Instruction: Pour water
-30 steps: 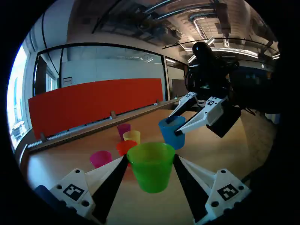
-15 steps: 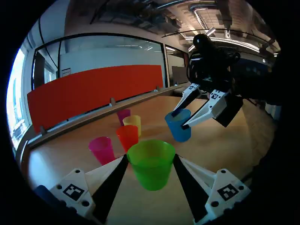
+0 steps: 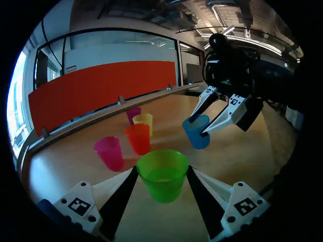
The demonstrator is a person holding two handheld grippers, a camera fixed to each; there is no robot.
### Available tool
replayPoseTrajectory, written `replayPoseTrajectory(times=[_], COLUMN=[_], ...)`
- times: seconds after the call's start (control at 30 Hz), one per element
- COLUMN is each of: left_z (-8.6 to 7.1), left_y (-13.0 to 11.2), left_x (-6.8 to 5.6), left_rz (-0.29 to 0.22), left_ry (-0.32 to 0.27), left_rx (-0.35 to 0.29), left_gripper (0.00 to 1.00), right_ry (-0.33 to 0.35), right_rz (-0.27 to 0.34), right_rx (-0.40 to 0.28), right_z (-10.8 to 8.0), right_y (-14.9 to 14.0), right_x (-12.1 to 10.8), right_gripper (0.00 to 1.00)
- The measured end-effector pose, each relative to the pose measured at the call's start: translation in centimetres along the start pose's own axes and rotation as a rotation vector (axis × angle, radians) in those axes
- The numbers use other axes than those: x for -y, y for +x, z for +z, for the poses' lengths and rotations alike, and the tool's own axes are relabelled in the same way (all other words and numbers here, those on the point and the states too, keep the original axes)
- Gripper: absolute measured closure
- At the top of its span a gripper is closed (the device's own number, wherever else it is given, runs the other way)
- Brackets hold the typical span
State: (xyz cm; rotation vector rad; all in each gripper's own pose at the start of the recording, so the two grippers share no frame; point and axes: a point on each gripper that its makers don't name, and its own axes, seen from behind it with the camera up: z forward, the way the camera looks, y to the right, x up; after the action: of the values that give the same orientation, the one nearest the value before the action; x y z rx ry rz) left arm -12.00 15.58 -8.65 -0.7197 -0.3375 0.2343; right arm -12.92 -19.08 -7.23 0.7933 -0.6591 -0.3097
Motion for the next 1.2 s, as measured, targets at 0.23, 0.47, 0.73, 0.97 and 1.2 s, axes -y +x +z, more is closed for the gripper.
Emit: replayPoseTrajectory(times=[0.23, 0.47, 0.73, 0.97, 1.2], left_z=[0.1, 0.1, 0.1, 0.1, 0.0], left_y=[-0.7, -1.1, -1.4, -1.6, -2.2], left_x=[0.2, 0.4, 0.5, 0.7, 0.8], left_rz=[0.001, -0.002, -0.007, -0.013, -0.017], left_ry=[0.004, 0.006, 0.006, 0.009, 0.013], left_rx=[0.024, 0.033, 0.037, 0.040, 0.053], left_gripper=[0.13, 0.13, 0.13, 0.13, 0.13], right_ry=[-0.003, -0.002, -0.002, -0.007, -0.004], right_rz=[-0.006, -0.015, -0.022, -0.021, -0.023], right_rx=[0.017, 0.042, 0.057, 0.052, 0.056], right_z=[0.2, 0.1, 0.2, 0.1, 0.1], right_y=[-0.5, -1.0, -1.6, -1.6, -1.8], right_x=[-0.3, -0.3, -0.3, -0.4, -0.3], right_gripper=[0.07, 0.07, 0.07, 0.07, 0.07])
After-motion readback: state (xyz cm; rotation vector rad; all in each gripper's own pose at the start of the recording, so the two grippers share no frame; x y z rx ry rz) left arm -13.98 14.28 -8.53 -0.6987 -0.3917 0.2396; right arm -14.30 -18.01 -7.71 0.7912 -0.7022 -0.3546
